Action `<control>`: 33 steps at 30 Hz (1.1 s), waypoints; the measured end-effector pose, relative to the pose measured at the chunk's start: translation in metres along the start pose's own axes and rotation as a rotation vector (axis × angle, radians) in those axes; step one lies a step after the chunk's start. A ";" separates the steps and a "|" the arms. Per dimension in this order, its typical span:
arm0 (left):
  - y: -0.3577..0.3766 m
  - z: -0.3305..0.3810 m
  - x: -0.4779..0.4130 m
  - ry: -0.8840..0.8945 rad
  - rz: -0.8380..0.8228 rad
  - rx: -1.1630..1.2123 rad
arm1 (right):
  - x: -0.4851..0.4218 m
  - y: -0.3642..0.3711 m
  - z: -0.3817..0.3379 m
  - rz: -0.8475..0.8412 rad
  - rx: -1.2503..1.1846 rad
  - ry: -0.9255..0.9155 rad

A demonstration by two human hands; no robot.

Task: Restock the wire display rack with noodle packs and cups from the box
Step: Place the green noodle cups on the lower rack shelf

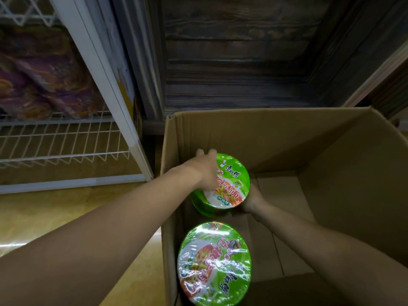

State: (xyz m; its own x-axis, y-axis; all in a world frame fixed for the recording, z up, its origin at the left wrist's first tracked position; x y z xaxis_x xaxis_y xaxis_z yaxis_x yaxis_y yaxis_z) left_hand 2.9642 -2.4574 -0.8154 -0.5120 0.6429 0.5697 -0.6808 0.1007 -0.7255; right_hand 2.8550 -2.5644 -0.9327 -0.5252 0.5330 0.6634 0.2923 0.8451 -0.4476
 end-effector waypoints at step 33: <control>-0.138 0.062 0.191 -0.115 0.099 1.247 | 0.238 -0.130 -0.162 0.010 -0.758 -0.100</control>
State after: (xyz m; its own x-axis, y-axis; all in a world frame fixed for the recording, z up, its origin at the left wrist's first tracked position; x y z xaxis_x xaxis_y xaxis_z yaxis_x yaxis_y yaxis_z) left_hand 2.9276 -2.3957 -0.5825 -0.5890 0.5303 0.6098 -0.6359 -0.7698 0.0552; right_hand 2.8211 -2.5402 -0.6196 -0.5790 0.5650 0.5878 0.7469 0.6567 0.1045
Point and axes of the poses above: each hand's wrist, its own x-axis away from the middle knuckle, its own y-axis out of the palm, z = x × y, the point moved 8 cm from there along -x, towards the middle knuckle, and after that the axes turned 1 degree about x, right-handed, at the moved point
